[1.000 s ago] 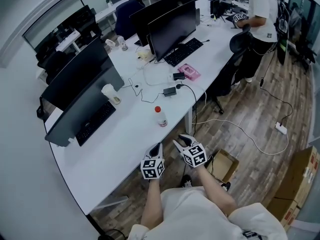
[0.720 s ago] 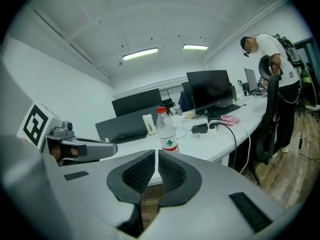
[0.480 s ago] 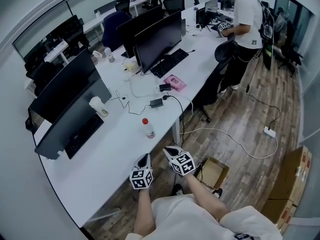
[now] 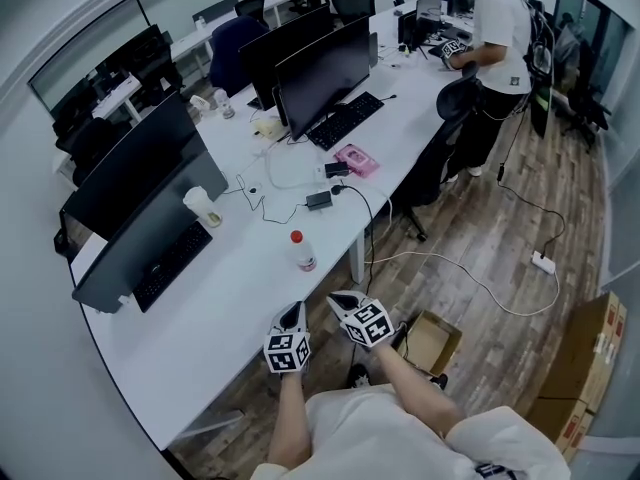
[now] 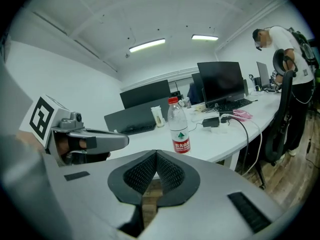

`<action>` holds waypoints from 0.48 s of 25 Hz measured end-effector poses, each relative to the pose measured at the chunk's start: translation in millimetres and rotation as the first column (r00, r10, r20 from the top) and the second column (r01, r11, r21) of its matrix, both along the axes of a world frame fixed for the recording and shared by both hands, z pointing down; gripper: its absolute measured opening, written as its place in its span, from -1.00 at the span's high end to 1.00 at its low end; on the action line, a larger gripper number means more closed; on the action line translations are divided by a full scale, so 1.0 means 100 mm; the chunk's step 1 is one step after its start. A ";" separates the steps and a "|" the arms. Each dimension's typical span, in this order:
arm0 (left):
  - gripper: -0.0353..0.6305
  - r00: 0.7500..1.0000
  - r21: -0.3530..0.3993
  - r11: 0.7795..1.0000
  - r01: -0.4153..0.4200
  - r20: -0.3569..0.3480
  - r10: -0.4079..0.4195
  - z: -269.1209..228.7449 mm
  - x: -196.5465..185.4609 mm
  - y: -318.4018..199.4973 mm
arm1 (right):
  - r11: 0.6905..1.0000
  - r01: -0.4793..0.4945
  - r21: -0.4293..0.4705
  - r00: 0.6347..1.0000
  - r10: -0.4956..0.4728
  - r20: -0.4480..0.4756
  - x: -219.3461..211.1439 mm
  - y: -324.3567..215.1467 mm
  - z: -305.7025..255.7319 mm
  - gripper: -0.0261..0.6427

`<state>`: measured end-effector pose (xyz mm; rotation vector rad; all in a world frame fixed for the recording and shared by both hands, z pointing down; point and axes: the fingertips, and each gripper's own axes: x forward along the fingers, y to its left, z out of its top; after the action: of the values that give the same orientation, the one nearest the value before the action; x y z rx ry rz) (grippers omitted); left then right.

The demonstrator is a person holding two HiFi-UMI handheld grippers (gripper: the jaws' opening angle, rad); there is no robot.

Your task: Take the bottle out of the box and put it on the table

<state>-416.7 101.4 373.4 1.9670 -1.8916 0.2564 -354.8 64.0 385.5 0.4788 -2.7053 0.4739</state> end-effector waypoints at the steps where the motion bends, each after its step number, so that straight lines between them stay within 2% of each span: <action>1: 0.85 1.000 -0.001 1.000 0.005 -0.001 -0.005 0.00 -0.01 0.00 | 1.000 0.006 -0.001 1.000 -0.006 -0.001 -0.02 0.01 0.00 0.80; 12: 0.85 1.000 -0.003 1.000 0.008 -0.019 -0.008 0.04 0.01 0.01 | 1.000 -0.005 -0.028 1.000 0.006 0.017 -0.04 0.02 0.02 0.80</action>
<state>-415.6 102.8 377.1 1.9527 -1.8854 0.2372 -358.6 66.5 387.7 0.4769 -2.7105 0.5190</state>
